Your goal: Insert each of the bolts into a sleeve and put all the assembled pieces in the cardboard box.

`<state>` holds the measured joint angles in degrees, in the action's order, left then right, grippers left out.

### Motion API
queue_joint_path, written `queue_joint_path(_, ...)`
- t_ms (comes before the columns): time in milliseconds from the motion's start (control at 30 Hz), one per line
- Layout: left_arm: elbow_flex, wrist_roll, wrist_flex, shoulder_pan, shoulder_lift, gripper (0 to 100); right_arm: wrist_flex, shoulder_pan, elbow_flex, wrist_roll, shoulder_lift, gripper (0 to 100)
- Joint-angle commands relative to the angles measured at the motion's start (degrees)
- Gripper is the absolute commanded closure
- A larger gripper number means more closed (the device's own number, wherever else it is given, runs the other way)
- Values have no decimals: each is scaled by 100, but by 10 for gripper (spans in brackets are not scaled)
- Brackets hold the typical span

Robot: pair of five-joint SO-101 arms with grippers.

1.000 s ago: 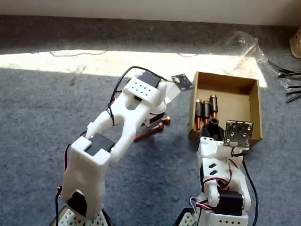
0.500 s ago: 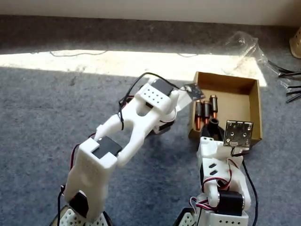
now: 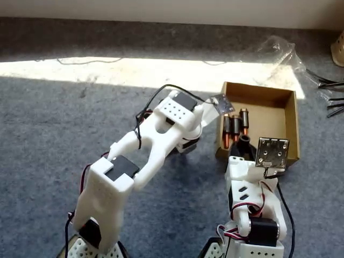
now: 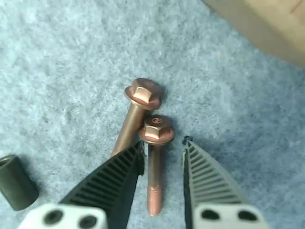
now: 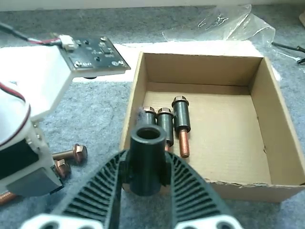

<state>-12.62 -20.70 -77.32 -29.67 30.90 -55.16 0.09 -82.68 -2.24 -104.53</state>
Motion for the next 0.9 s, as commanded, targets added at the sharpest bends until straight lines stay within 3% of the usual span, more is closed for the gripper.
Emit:
queue_joint_path(0, -48, 44, 97, 22, -48, 873, 198, 40, 57, 18, -75, 995)
queue_joint_path(467, -31, 62, 369, -57, 479, 875, 198, 40, 57, 18, -75, 995)
queue_joint_path(667, -338, 79, 325, -22, 488, 966, 198, 40, 57, 18, -75, 995)
queue_joint_path(867, -822, 79, -369, -48, 479, 989, 198, 40, 48, 18, -75, 995)
